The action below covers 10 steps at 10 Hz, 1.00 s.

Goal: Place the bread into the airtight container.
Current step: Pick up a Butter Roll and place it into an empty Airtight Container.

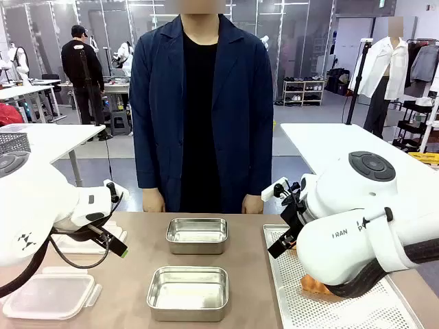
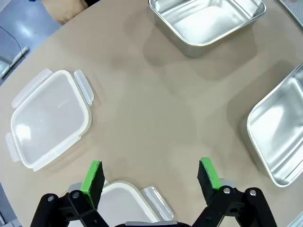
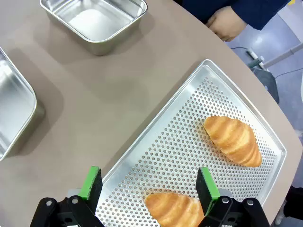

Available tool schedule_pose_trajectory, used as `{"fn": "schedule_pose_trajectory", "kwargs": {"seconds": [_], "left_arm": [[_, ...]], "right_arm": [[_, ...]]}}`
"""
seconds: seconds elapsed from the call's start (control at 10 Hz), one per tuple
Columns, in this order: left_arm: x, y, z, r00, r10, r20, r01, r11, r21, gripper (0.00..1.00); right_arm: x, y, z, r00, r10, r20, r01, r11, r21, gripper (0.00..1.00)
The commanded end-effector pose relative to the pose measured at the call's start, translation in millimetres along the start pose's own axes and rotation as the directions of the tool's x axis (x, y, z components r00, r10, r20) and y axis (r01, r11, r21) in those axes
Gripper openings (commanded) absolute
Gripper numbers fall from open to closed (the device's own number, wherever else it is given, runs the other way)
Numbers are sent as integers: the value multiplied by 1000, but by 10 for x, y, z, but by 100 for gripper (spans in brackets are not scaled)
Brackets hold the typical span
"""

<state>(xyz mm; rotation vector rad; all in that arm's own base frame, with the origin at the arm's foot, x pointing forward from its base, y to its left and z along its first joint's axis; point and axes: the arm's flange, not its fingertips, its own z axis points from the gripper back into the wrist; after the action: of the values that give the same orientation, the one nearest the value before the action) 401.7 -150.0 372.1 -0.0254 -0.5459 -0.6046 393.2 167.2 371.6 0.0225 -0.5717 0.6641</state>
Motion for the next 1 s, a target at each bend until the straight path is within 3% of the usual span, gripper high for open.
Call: {"fn": "schedule_pose_trajectory", "kwargs": {"seconds": [0.0,0.9], "left_arm": [[1,-3,0,1000,-1,0,1,1000,0,100],[1,-4,0,1000,-1,0,1,1000,0,100]], "right_arm": [[0,0,0,1000,0,0,0,1000,0,100],[1,2,0,1000,4,0,-4,1000,-1,100]]}}
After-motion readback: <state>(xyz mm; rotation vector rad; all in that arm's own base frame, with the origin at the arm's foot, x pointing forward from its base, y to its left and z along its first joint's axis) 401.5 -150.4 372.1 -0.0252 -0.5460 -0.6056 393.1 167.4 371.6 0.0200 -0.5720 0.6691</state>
